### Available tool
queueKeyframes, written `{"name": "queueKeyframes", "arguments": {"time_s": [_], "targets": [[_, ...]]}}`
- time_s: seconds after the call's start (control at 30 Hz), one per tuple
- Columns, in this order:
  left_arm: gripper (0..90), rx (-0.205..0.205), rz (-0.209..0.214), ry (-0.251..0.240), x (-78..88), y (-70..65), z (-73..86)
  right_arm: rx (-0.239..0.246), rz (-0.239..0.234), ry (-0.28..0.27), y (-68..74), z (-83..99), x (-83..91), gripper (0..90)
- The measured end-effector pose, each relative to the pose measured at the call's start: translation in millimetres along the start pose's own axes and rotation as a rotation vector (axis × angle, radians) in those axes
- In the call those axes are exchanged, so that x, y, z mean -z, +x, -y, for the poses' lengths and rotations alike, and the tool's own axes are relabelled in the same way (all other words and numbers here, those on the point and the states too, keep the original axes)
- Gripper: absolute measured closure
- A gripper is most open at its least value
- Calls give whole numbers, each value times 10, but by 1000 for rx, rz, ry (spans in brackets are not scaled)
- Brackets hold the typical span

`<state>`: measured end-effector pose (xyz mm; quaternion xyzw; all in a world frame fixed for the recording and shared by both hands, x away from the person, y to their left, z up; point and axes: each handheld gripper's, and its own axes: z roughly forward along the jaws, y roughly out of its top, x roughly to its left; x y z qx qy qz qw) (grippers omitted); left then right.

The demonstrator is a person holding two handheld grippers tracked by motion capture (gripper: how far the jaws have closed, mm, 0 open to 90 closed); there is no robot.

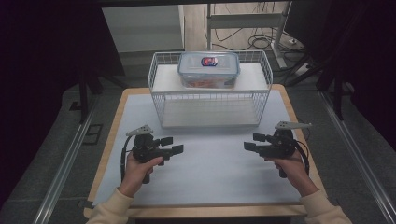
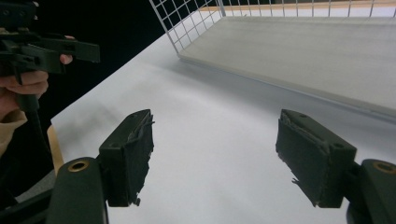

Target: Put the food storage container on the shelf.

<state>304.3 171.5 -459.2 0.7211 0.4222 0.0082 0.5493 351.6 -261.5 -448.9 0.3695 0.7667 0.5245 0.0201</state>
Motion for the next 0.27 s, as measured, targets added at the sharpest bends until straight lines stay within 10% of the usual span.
{"name": "queueKeyframes", "arguments": {"time_s": [0.27], "targets": [[279,2,-3,23,-74,-11,49,20,20,-22,-3,75,71,253]]}}
